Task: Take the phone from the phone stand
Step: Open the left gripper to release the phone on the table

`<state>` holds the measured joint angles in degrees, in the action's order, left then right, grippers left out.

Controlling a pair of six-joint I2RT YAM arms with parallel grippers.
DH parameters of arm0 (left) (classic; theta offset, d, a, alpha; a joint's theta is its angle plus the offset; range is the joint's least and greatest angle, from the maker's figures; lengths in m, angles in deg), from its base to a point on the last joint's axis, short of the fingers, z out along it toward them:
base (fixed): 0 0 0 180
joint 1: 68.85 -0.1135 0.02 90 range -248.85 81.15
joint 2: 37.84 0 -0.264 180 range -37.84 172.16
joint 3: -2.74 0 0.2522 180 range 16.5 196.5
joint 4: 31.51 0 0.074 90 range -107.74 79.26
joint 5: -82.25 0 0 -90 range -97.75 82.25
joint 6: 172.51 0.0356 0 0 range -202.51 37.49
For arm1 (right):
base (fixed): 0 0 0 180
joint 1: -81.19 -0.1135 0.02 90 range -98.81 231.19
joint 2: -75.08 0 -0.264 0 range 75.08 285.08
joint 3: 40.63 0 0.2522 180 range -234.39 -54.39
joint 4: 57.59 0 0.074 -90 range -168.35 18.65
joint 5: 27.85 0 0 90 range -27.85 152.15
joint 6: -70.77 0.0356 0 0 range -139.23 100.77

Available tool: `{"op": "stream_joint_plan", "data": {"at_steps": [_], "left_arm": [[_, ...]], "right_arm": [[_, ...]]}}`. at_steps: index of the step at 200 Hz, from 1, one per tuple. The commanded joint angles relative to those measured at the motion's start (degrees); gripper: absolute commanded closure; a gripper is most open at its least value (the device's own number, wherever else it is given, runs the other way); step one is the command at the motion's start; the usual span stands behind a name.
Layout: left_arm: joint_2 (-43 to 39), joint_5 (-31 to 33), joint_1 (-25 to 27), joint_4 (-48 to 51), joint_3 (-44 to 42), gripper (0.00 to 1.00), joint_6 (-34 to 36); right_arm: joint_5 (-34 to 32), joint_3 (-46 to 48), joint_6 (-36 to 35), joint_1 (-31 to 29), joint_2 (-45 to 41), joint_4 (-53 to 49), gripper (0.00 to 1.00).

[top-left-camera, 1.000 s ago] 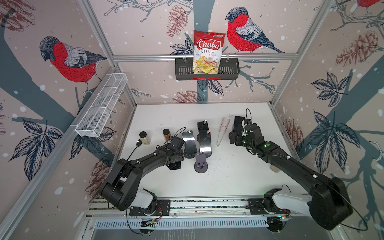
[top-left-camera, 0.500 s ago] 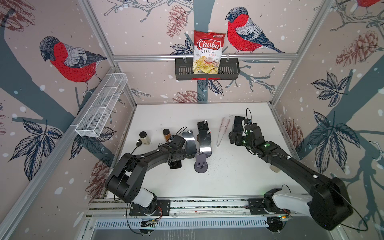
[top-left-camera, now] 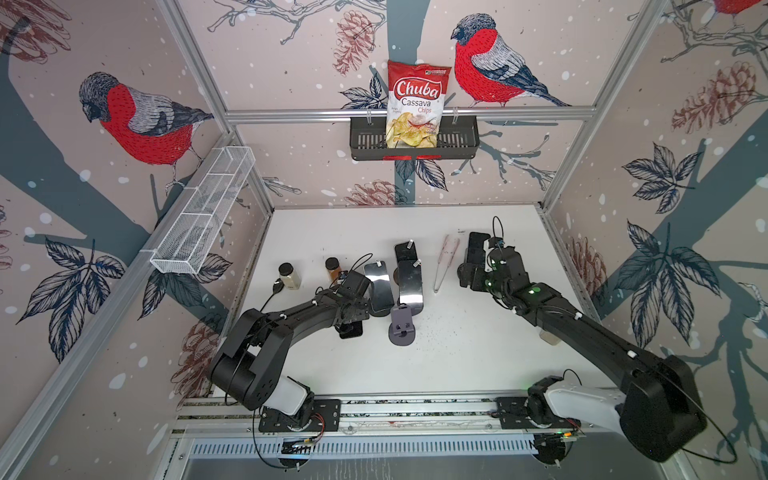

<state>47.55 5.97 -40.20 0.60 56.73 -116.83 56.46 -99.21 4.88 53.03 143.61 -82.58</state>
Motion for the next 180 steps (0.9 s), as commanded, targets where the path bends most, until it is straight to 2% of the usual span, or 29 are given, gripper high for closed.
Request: {"op": "stream_joint_plan", "data": {"at_steps": [1, 76, 180], "left_arm": [[-0.61, 0.95, -0.08, 0.31, -0.13, 0.17, 0.25], [-2.29, 1.29, -0.08, -0.15, -1.15, 0.11, 0.49], [-13.69, -2.23, -0.08, 2.07, -3.61, 0.09, 2.57]], "right_arm": [[-0.82, -0.07, 0.49, -0.3, -0.35, 0.02, 0.01], [-1.6, -0.01, 0.8, -0.84, -0.88, -0.47, 0.01], [-1.14, -0.02, 1.21, -4.79, -1.01, -1.23, 0.01]]}}
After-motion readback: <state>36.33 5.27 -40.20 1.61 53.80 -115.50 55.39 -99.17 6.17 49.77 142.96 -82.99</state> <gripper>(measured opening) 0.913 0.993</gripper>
